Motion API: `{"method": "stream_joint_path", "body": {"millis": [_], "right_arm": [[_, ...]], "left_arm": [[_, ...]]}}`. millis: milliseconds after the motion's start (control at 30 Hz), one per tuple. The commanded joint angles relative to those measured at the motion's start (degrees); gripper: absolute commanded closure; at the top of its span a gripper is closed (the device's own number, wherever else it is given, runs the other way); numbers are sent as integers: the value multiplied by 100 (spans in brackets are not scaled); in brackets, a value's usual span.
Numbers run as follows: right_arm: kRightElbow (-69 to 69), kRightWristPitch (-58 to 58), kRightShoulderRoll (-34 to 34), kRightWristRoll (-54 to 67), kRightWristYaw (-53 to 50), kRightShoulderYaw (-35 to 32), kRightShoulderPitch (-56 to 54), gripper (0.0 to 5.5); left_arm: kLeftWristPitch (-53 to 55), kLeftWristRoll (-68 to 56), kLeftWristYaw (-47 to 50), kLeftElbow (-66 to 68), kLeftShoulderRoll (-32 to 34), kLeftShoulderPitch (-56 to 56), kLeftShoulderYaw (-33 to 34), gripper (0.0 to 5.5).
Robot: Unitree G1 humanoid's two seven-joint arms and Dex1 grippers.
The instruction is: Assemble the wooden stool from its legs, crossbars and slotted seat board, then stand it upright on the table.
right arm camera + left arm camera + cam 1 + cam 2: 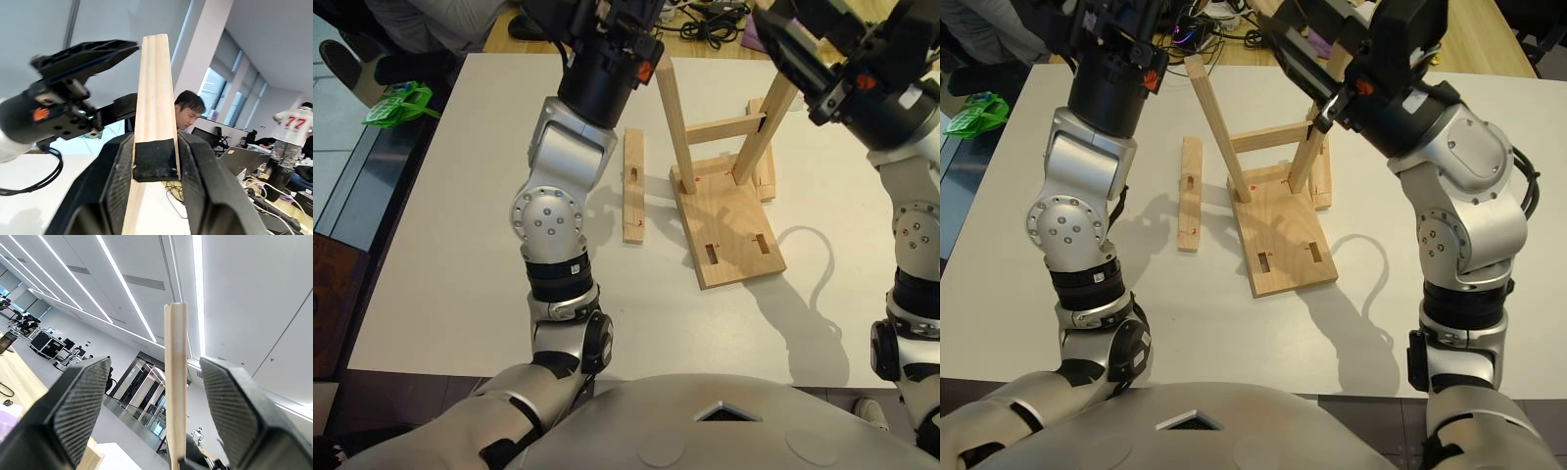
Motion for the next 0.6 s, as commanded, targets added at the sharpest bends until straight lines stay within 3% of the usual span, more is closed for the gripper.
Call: {"method": "stream_joint_path", "body": {"millis": [33,133,600], "right_arm": [[-156,116,-159,-62,280,102,216,418],[-104,124,-228,-122,439,93,266,418],[170,-99,-162,-443,472,33,70,418]], "left_arm": [[88,-74,107,8,30,-30,42,212],[157,-189,179,33,5,-27,64,238],[309,-356,335,82,-19,-40,89,454]]}}
